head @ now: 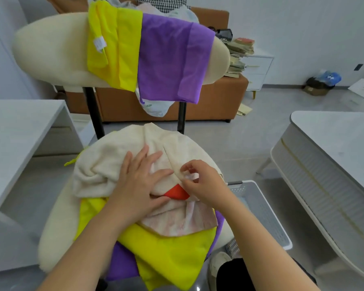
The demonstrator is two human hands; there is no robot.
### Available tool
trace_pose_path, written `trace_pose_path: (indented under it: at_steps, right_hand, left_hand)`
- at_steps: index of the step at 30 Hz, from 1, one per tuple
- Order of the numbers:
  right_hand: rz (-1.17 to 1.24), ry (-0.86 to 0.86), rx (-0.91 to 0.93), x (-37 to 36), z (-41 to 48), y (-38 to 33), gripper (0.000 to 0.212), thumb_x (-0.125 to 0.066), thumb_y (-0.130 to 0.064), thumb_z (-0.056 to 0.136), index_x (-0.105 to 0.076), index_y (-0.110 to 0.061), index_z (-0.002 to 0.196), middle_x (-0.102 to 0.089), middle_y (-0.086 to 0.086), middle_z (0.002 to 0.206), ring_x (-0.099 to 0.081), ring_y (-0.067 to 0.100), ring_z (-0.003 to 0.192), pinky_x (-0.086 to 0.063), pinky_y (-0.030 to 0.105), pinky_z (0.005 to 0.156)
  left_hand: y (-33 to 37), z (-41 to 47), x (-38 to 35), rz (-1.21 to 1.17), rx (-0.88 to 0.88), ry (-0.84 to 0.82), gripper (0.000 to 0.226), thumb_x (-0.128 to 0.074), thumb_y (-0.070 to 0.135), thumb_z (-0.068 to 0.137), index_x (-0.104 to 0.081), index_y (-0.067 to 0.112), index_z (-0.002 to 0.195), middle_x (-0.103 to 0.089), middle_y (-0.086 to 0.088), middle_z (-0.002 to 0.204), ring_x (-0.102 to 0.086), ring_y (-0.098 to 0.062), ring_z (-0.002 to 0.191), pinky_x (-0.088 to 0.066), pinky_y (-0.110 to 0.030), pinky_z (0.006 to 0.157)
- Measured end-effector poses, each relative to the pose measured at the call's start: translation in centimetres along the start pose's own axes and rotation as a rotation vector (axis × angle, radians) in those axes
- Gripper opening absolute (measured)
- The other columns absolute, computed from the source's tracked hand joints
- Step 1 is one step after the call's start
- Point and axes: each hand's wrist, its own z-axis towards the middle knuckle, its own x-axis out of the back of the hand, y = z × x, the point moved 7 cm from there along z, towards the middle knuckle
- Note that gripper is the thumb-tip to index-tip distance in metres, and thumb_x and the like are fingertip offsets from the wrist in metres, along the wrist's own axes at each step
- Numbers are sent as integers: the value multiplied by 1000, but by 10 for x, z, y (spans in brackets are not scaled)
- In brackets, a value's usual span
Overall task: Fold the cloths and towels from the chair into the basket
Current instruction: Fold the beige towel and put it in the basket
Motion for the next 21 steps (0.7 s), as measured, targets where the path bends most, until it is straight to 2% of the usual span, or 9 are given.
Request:
trace_pose_path:
  at_steps: [2,4,6,8,10,12,16,18,21]
  right_hand:
    - [-17,-44,60,0,-1,-2,23,-59,-13,81,-64,-20,103,-53,-9,113,-48,-1,103,-40,12,89]
    - [-81,-135,113,-5,-4,-5,22,-64,-24,81,-64,-24,102,-49,-11,122,-42,-6,111,-31,4,88]
    - [-169,-219,134,-10,-5,-1,30,-69,-36,79,-62,-27,107,-42,-10,134,-37,0,123,-30,14,95]
    - [-161,-160,165,-5,-1,-2,27,-69,-30,81,-65,-21,106,-44,-5,137,-41,9,125,-34,22,99]
    - [9,20,171,11,2,-5,11,-65,-18,85,-69,-16,95,-56,-2,124,-52,11,113,-41,27,96]
    - [199,129,157,23,3,-6,10,-60,-11,87,-69,-16,88,-65,-4,101,-60,9,96,-48,30,85]
    - [449,148,69,25,2,-4,14,-55,-19,86,-66,-15,78,-61,0,72,-54,10,70,-44,32,65]
    - [573,154,-13,23,2,0,18,-55,-23,86,-65,-10,79,-59,8,74,-54,16,71,-44,36,64]
    - [808,112,-125,20,2,2,18,-54,-16,94,-69,-8,87,-66,24,89,-62,27,81,-52,45,73]
  left_hand:
    - [-1,-1,5,-24,-3,61,26,-61,43,73,-68,29,94,-51,-3,131,-28,-28,134,-9,-47,112]
    - [-3,0,13,-94,48,162,22,-49,37,81,-67,23,82,-59,0,119,-39,-23,128,-15,-43,112]
    - [-5,0,19,-143,83,257,23,-44,33,85,-63,20,86,-61,3,110,-46,-18,120,-19,-38,111]
    - [-4,-1,24,-179,122,328,23,-42,29,88,-61,17,92,-63,4,102,-50,-15,111,-24,-34,107]
    - [-4,0,30,-216,166,395,23,-41,27,90,-60,14,91,-60,3,90,-50,-13,95,-30,-29,98]
    - [-4,1,35,-231,200,433,19,-43,25,91,-58,14,90,-55,7,84,-46,-12,84,-31,-25,88]
    - [-3,-1,39,-287,252,514,16,-50,20,90,-55,14,103,-56,6,94,-48,-11,91,-31,-22,88]
    - [-1,-4,46,-279,248,602,20,-57,14,86,-51,12,105,-55,-3,100,-49,-16,95,-37,-28,86]
    - [8,-9,58,-64,196,712,21,-62,2,80,-51,14,92,-52,-10,91,-48,-26,89,-34,-34,76]
